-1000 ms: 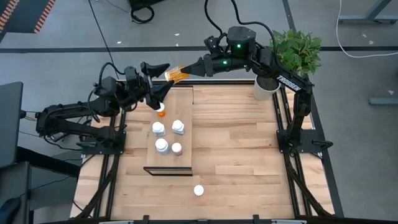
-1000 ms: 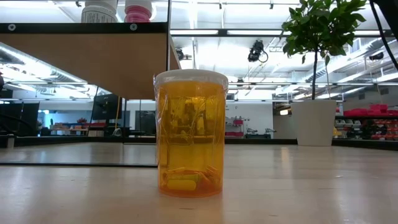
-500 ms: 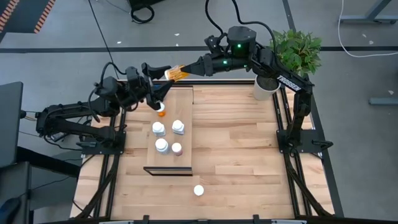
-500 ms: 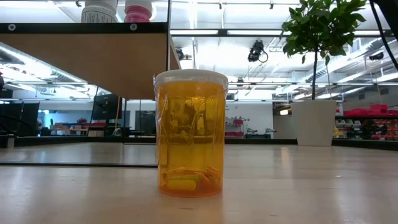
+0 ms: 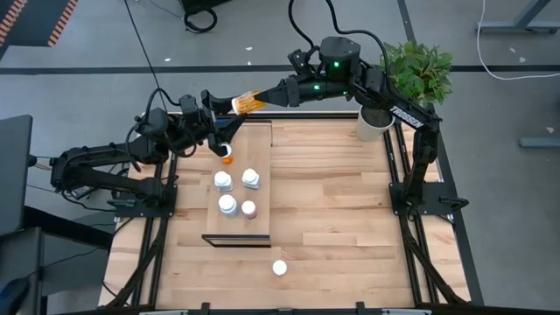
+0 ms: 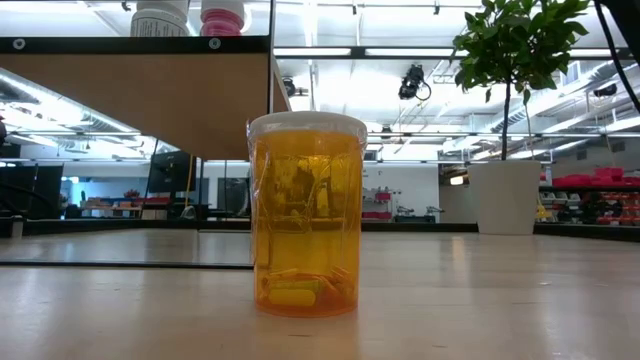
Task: Pick and place medicine bottles onto shelf by color
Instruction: Put the top orange pill bottle on the shelf aligned with the other orange pill bottle
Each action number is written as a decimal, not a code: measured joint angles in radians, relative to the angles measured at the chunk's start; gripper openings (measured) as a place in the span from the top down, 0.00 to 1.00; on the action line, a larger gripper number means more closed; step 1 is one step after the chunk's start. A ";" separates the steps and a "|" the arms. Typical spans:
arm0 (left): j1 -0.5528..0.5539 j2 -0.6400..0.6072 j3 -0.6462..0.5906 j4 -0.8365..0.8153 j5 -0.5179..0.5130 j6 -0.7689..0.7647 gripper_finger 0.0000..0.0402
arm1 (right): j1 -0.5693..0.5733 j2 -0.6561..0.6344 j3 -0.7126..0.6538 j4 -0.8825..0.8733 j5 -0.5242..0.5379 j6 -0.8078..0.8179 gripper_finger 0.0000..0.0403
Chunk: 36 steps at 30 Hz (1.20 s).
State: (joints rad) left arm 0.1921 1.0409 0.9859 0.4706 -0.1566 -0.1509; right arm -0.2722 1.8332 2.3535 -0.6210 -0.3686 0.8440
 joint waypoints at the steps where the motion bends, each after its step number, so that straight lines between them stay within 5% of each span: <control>1: 0.000 0.000 0.000 0.000 0.000 -0.005 0.32 | 0.000 0.000 0.000 0.000 0.000 0.000 0.51; 14: 0.000 0.000 0.000 0.000 0.000 -0.022 0.43 | 0.000 0.000 0.000 0.000 0.000 -0.006 0.51; 36: 0.000 0.000 0.000 -0.001 -0.003 -0.021 0.42 | 0.000 0.000 0.000 0.003 -0.004 -0.053 0.45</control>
State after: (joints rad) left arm 0.1921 1.0409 0.9859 0.4699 -0.1593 -0.1719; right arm -0.2726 1.8332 2.3535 -0.6176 -0.3725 0.7912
